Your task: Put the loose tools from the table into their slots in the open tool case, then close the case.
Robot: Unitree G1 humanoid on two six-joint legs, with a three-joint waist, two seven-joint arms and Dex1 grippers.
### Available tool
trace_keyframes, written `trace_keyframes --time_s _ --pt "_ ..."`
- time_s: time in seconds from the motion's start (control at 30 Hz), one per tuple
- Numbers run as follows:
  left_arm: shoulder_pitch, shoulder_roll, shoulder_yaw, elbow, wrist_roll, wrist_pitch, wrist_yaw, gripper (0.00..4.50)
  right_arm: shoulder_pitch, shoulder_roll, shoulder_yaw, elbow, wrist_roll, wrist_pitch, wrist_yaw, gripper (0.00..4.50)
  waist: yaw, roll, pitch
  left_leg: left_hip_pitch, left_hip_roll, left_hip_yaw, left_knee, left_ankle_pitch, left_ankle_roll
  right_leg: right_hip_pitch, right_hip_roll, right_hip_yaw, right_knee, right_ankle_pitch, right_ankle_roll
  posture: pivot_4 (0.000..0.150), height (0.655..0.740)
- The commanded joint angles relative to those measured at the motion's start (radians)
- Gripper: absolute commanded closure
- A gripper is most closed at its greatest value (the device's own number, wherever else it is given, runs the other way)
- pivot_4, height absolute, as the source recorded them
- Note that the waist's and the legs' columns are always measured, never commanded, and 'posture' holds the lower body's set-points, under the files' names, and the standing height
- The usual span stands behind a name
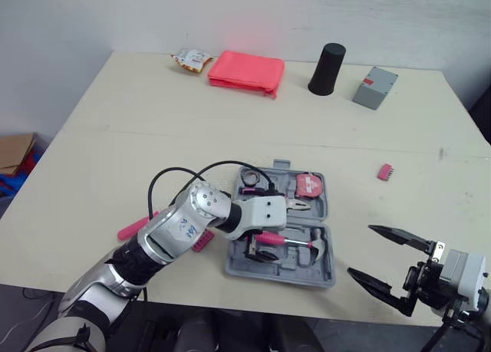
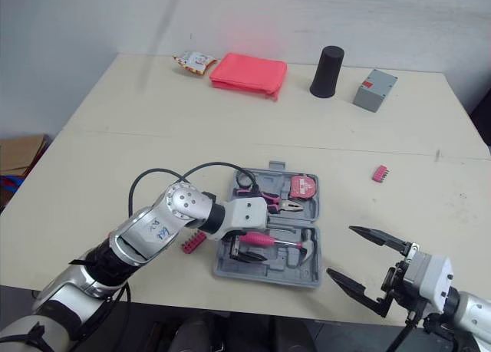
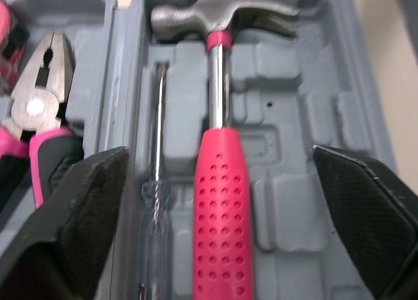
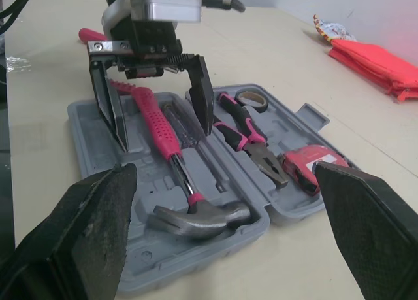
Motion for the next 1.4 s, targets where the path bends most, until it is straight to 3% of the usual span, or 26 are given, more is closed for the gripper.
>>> trace_keyframes --time_s 0.03,0.1,0.2,0.33,0.37,0.8,1.4 --pt "0.039 -0.016 0.115 0.029 -0.05 -0.161 0.005 0.33 0.014 0.008 -0.005 0.003 0.003 -0.04 0.016 0.0 0.001 0.0 0.0 0.0 0.0 0.0 0.0 0.0 0.0 0.0 0.0 0.0 0.0 0.0 0.0 0.15 0.74" --pt "0.083 -0.049 0.189 0.069 -0.092 -0.277 0.014 0.93 0.019 0.009 -0.005 0.01 0.002 -0.051 0.019 0.0 0.002 0.0 0.0 0.0 0.0 -0.001 0.0 0.0 0.0 0.0 0.0 -0.001 0.0 0.0 0.0 0.15 0.74" --pt "0.139 -0.119 0.289 0.077 -0.198 -0.305 0.02 2.36 0.029 0.009 -0.004 0.018 0.005 -0.06 0.029 0.0 0.001 0.0 0.0 -0.001 0.0 -0.001 0.001 0.0 0.0 0.0 -0.001 -0.001 0.0 0.0 0.0 0.15 0.74" --pt "0.194 -0.12 0.248 0.135 -0.143 -0.409 0.009 4.24 0.038 0.013 0.001 0.034 0.011 -0.071 0.044 0.0 0.001 0.0 0.0 0.0 0.0 -0.001 0.001 0.0 0.001 0.001 -0.001 -0.002 0.0 0.0 0.0 0.15 0.74" --pt "0.204 -0.117 0.232 0.146 -0.129 -0.432 0.005 4.44 0.04 0.015 0.002 0.037 0.01 -0.074 0.046 0.0 0.002 0.001 0.0 0.0 0.0 -0.001 0.001 0.0 0.001 0.001 -0.001 -0.002 0.0 0.0 0.0 0.15 0.74" --pt "0.26 -0.118 0.143 0.236 0.004 -0.419 0.092 4.44 0.104 0.043 0.006 0.039 0.004 -0.116 0.063 0.0 0.001 0.001 -0.001 0.001 0.0 -0.002 0.0 -0.001 0.001 0.002 -0.001 -0.002 0.0 0.0 0.0 0.15 0.74" --pt "0.243 -0.077 -0.036 0.313 0.155 -0.374 0.048 4.44 0.089 0.028 0.038 -0.03 -0.017 -0.073 -0.039 0.0 0.005 0.005 -0.015 0.002 -0.001 -0.003 0.0 -0.004 0.006 0.006 -0.003 -0.003 -0.002 0.0 -0.001 0.15 0.74"
